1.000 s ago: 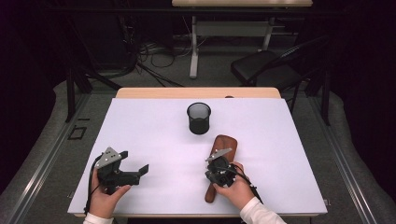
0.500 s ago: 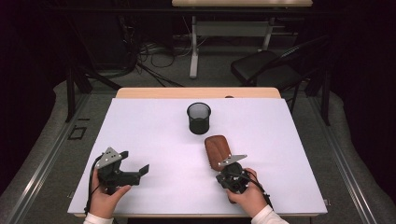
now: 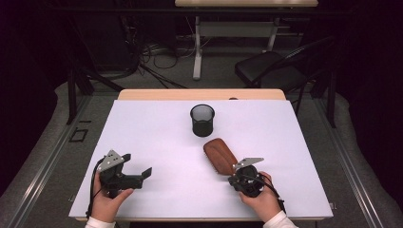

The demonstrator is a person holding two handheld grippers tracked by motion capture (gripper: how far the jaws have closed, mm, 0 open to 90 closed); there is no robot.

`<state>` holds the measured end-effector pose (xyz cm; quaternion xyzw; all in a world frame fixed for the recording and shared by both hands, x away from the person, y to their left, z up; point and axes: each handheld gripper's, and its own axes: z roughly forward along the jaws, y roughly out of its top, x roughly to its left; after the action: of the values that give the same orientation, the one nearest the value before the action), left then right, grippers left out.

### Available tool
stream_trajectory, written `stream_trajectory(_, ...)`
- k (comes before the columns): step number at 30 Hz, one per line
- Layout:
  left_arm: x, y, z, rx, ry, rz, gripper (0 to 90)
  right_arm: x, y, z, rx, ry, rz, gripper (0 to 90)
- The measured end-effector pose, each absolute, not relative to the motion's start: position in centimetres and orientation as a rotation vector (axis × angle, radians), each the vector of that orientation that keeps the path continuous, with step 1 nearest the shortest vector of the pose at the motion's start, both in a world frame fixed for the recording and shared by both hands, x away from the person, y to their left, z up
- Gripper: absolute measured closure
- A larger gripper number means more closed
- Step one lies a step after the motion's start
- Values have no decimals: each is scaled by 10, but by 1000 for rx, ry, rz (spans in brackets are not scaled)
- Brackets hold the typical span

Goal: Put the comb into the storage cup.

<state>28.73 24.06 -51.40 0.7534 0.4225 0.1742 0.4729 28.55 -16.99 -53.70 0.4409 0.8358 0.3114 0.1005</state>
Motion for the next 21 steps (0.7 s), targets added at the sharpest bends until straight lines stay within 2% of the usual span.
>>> stream_trajectory(21,287,240,-515,1848,1032,425,4,288,-180,-540,1346,2447,918,884)
